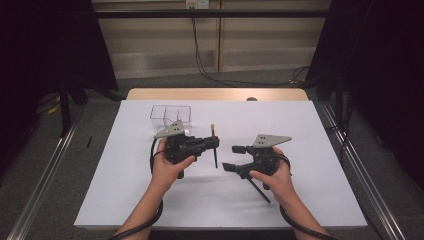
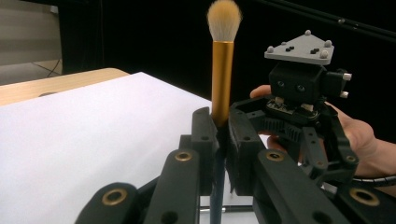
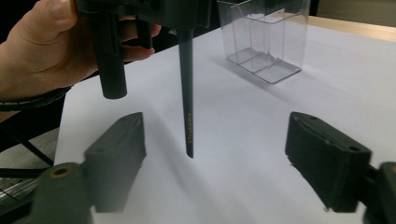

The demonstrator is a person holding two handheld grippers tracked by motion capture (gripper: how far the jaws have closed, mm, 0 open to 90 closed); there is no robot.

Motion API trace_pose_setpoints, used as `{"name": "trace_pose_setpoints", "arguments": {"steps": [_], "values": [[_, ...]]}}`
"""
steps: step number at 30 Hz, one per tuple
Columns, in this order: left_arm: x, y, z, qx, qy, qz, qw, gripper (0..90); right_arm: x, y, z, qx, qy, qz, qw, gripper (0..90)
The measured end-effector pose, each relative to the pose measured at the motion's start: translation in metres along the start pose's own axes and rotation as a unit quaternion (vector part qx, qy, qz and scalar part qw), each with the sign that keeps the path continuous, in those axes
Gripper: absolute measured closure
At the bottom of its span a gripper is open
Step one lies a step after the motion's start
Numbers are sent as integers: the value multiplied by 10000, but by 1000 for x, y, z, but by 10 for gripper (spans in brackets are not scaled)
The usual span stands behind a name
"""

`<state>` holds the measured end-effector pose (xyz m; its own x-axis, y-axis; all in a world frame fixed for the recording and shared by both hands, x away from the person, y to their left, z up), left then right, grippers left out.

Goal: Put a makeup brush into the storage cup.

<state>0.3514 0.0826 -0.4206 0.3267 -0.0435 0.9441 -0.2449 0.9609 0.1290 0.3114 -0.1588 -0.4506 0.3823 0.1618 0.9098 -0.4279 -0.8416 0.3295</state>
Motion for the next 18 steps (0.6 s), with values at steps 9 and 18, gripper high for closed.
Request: {"name": "trace_pose_setpoints", "arguments": {"steps": [9, 18], "values": [[1, 4, -1, 96, -55, -2, 9999, 831, -3, 21, 7, -145, 110, 182, 9997, 107], [2, 8, -2, 210, -123, -42, 9997, 832, -7, 36, 13, -242, 171, 313, 9991, 58]]}}
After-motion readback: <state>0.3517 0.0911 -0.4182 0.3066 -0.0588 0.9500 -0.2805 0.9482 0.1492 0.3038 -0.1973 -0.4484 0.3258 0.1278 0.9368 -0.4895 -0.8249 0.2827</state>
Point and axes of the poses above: each handheld gripper's, and its own axes: y roughly backward along the jaws, x roughly out of its top, z roughly to its right, the point moved 2 cm from there along -y, roughly forward along the jaws, and after that the axes turned 1 degree about z, right-handed, at the moved point
